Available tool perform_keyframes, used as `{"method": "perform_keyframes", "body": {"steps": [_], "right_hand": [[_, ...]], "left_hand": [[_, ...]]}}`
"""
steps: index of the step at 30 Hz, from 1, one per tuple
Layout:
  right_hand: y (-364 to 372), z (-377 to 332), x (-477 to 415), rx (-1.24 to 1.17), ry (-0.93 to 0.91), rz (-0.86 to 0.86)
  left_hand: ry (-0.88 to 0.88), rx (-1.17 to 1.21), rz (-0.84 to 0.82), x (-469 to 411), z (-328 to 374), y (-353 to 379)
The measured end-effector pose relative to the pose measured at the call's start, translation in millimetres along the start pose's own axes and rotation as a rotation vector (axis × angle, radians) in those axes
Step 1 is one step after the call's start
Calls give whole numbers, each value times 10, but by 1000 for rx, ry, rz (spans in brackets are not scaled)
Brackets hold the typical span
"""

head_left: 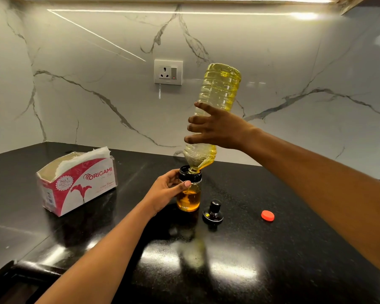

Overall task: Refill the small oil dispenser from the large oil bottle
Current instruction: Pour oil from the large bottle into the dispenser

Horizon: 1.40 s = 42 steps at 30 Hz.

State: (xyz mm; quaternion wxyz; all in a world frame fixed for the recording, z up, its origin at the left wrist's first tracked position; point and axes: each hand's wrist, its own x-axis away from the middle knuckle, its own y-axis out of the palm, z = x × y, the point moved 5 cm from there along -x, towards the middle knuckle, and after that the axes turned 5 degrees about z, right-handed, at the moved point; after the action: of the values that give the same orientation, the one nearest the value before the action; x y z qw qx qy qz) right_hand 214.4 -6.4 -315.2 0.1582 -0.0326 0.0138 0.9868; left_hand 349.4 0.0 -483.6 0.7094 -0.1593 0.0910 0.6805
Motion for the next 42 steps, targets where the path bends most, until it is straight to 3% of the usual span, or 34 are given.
{"method": "perform_keyframes", "body": {"steps": [14,42], "right_hand": [[-57,113,-41,28,31,127],[-95,327,-55,-13,55,174]], "left_hand": [[-15,2,-6,4,-3,2],[-15,12,-7,-19,-52,-18]]}}
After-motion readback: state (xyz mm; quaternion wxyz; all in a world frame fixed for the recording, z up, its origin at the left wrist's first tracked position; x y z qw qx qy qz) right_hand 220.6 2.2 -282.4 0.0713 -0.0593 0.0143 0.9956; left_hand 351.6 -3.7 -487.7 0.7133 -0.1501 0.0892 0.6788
